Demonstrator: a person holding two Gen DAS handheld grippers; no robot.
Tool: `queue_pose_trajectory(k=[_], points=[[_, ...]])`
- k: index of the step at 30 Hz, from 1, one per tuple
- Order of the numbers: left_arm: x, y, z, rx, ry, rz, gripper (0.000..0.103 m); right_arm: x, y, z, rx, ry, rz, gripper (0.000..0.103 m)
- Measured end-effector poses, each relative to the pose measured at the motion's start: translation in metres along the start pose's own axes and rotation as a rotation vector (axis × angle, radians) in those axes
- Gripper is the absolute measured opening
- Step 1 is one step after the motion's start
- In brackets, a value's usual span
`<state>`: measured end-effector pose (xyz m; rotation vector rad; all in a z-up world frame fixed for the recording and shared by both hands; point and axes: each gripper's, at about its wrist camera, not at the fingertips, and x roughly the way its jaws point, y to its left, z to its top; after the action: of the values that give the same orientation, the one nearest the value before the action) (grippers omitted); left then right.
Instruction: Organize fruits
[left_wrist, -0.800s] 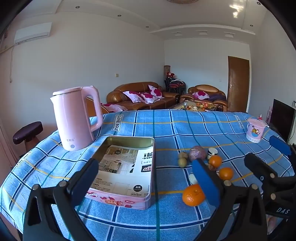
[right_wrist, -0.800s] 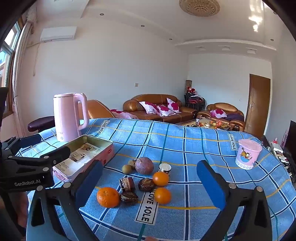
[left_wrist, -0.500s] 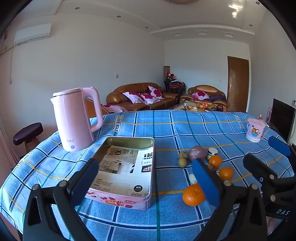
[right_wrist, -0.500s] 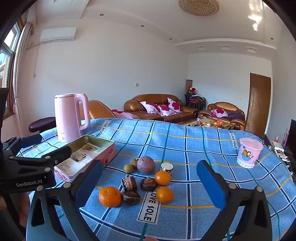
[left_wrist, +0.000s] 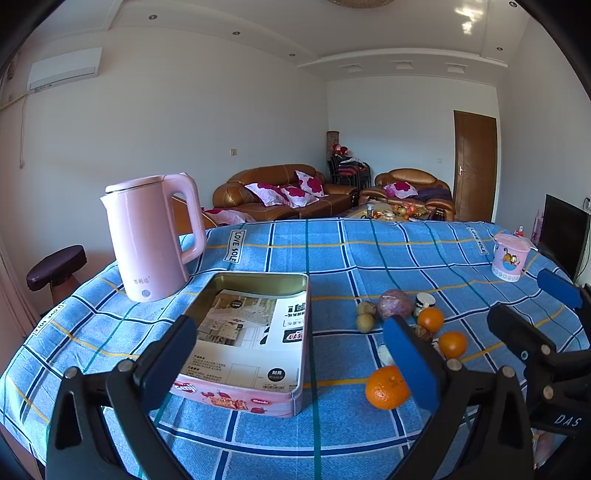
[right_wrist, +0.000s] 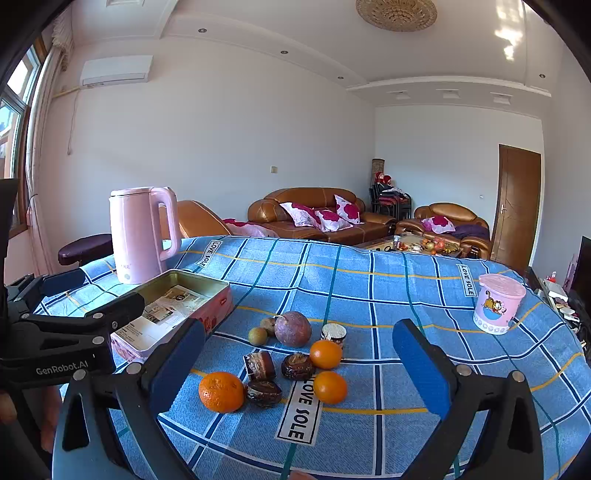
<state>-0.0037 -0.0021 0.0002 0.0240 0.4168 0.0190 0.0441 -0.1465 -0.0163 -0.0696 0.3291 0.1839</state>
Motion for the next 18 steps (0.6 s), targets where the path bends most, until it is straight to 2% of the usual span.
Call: queue_pose_trajectory(k=[18], points=[[0.0003, 0.0016, -0.0007, 0.003, 0.001, 0.002, 0.103, 0.0000, 0.0029, -0.0002, -0.003, 0.005, 0.003, 0.102]])
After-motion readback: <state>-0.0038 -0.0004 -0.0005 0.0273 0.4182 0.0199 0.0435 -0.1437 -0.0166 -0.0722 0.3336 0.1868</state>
